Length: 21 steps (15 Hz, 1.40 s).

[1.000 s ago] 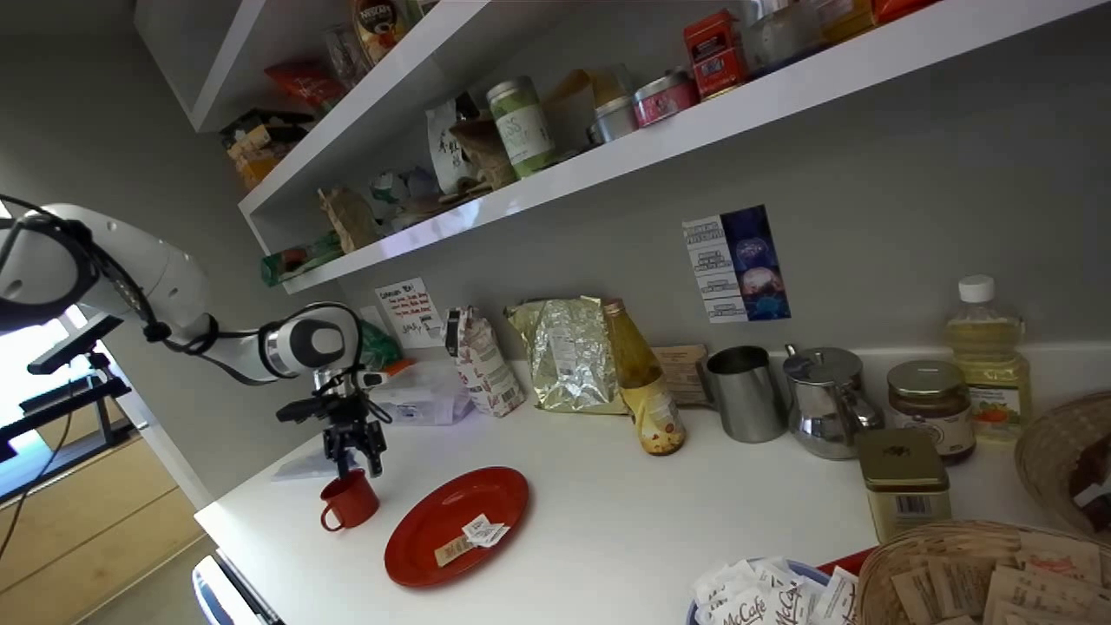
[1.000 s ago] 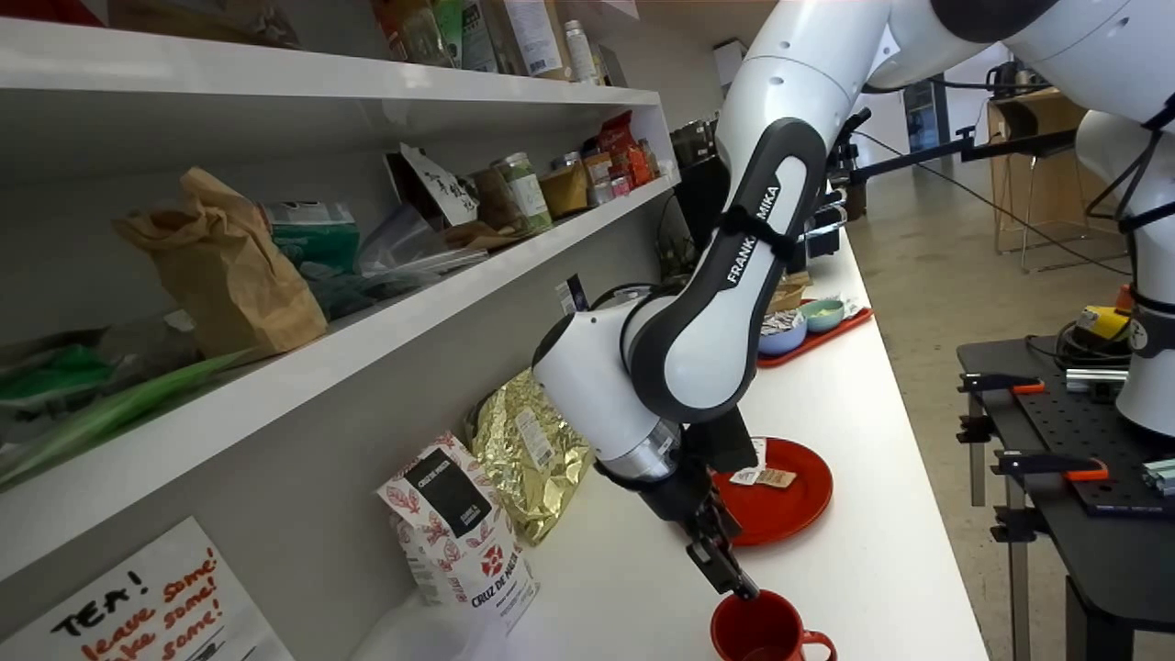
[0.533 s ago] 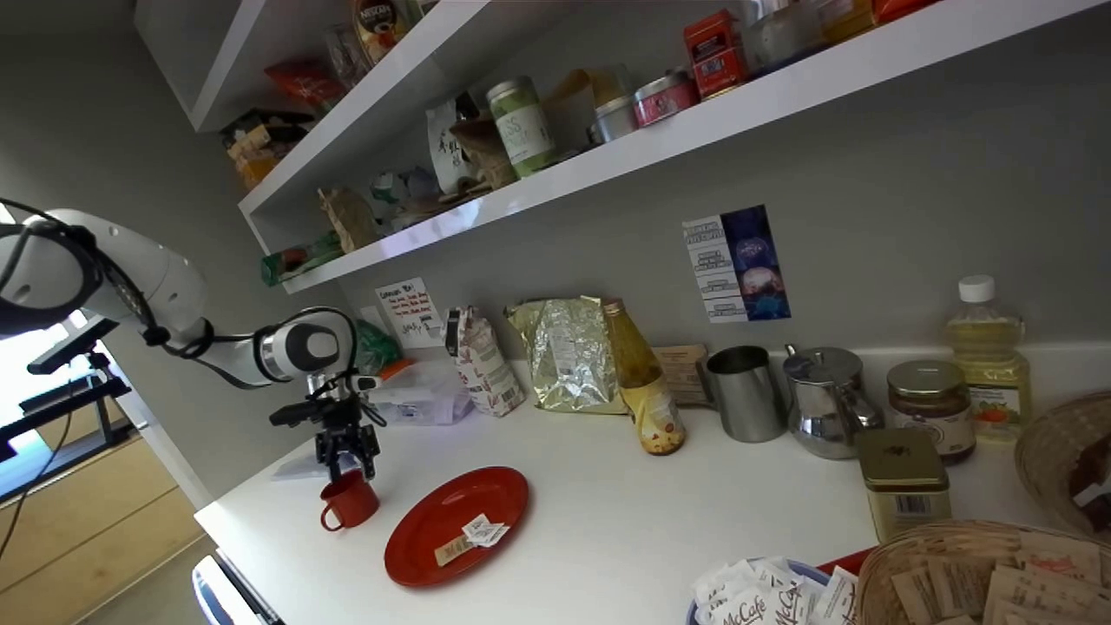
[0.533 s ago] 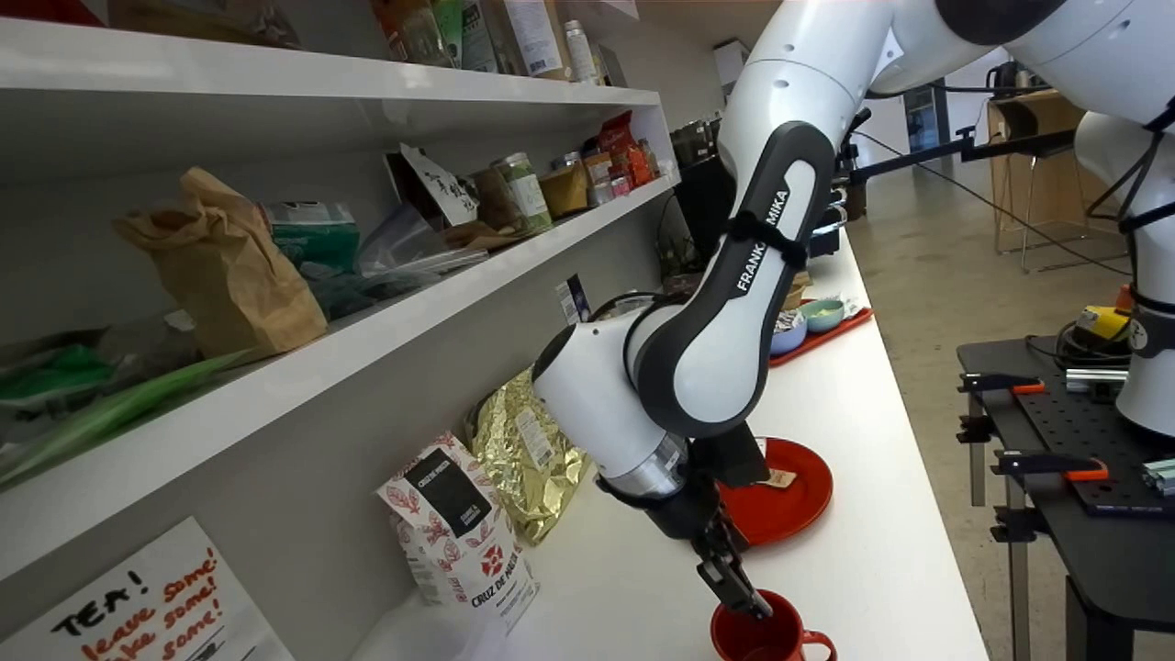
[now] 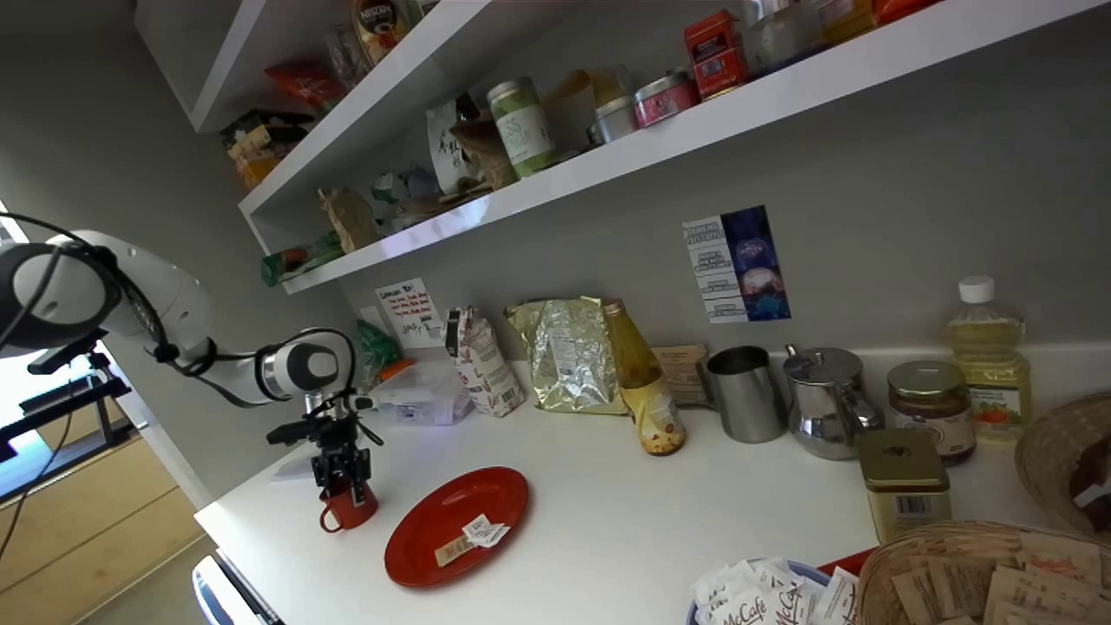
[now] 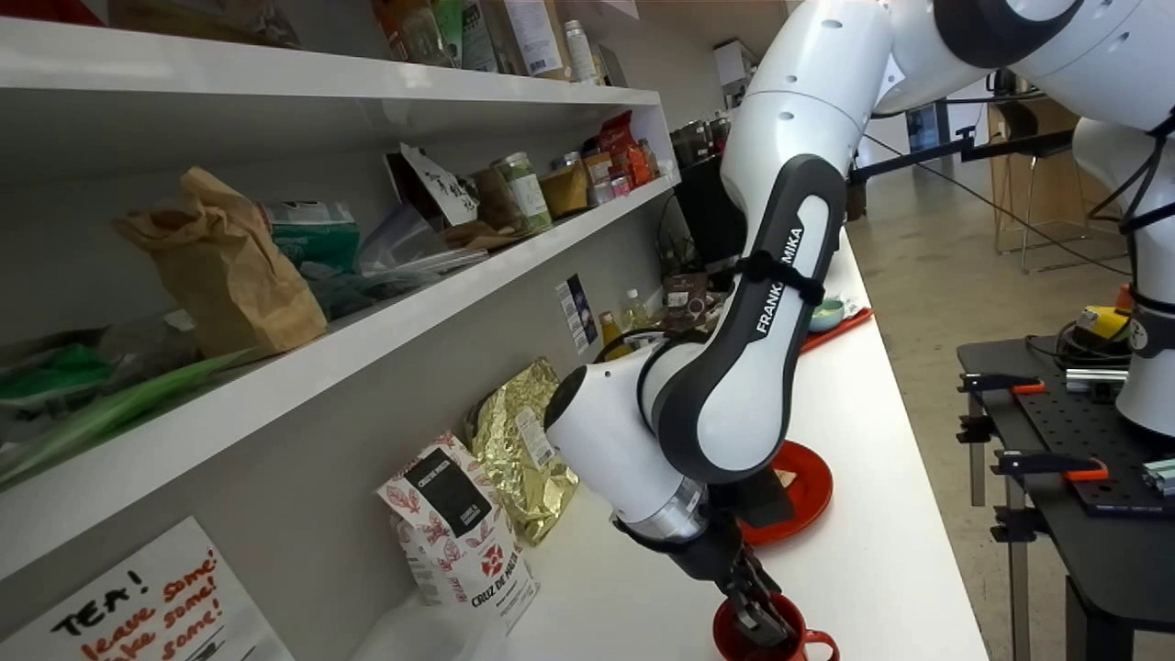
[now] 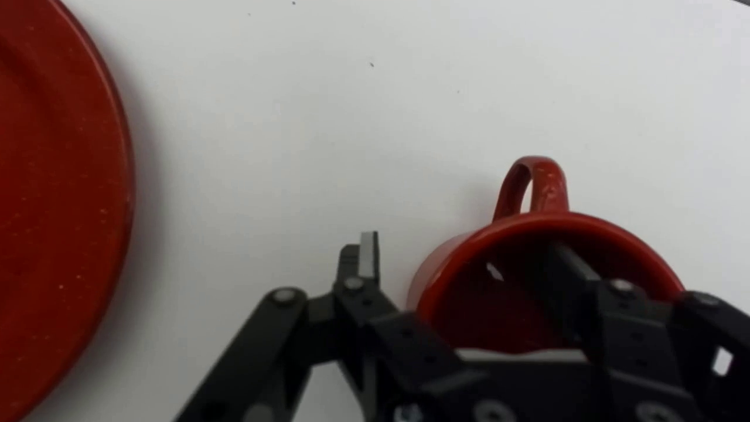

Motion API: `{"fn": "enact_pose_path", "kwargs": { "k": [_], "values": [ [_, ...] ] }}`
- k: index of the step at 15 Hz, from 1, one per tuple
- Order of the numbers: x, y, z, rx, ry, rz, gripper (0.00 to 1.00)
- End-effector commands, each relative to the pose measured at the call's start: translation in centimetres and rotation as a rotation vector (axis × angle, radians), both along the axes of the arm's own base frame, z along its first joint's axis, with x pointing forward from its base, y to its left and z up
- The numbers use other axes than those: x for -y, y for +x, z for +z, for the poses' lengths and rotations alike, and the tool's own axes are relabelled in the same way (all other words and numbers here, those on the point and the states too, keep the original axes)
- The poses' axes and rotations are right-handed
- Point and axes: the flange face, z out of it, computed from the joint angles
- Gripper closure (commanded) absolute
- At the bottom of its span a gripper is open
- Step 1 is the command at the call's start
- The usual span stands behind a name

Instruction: Lift the mug from the countertop and put it on the plate

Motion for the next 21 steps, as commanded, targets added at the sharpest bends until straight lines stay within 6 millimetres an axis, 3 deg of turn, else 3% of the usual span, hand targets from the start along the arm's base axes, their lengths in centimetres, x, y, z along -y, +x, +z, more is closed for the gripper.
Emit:
{"fn": "enact_pose_path", "kwargs": {
  "k": [1,6,10,14,18,21],
  "values": [
    [-0.4,0.4,-0.2,-0.014,-0.010,0.021,0.62],
    [-0.3,0.6,0.2,-0.009,-0.008,0.019,1.00],
    [0.0,1.2,1.8,0.016,0.007,0.011,0.98],
    [1.4,2.4,5.9,0.081,0.021,-0.013,0.98],
    [4.5,3.8,10.5,0.138,0.010,-0.057,0.98],
    [7.8,4.1,12.4,0.152,-0.002,-0.106,0.98]
  ]
}}
